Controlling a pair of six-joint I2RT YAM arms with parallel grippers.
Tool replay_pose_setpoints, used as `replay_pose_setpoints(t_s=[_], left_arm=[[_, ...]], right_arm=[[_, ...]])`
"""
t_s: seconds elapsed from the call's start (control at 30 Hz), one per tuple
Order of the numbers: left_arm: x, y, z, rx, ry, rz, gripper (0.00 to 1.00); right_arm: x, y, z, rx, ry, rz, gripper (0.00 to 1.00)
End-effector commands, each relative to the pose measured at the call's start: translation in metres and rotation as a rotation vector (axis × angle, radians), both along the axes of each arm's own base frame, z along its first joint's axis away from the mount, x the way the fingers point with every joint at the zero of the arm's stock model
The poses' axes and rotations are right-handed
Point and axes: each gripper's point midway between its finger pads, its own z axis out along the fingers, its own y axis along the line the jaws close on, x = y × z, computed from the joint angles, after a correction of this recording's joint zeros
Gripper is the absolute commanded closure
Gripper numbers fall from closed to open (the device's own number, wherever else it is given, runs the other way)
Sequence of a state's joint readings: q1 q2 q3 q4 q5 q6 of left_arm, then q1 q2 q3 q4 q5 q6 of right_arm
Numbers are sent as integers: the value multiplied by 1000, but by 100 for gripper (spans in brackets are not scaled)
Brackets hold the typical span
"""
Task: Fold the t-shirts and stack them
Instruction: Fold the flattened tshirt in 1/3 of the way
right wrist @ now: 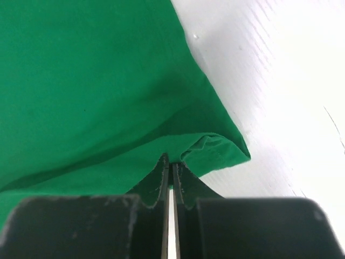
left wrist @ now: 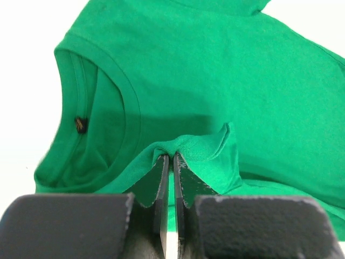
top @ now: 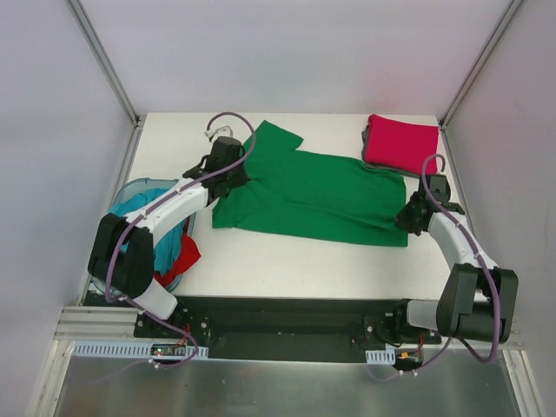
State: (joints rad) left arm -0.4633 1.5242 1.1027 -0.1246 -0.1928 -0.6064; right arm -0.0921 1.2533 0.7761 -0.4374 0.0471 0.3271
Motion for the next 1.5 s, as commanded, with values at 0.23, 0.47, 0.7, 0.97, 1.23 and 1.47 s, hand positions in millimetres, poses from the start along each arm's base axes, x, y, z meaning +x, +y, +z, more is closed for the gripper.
replay_pose_setpoints(t_s=[0.23,0.47,0.7,0.97,1.23,1.47], left_arm=[[79,17,13,101,-63,48,30],[44,-14,28,-79,3,-104,1],[-12,-37,-16,-191,164,-240,1],[-3,-44,-57,-176,264,-239,1],[-16,-25,-89,-101,322,-186,1],[-28,-21,-103,-99,368,-169,1]], right_arm=[[59,-60,35,-257,-92,-168,38],[37,-32,47,-191,-202,-8,1],[25,54,23,64,-242,378,4],[70,32,-10,-38,-109,320,4],[126,10,3,-152,-149,262,4],[72,31,2,-124,-66,301,4]])
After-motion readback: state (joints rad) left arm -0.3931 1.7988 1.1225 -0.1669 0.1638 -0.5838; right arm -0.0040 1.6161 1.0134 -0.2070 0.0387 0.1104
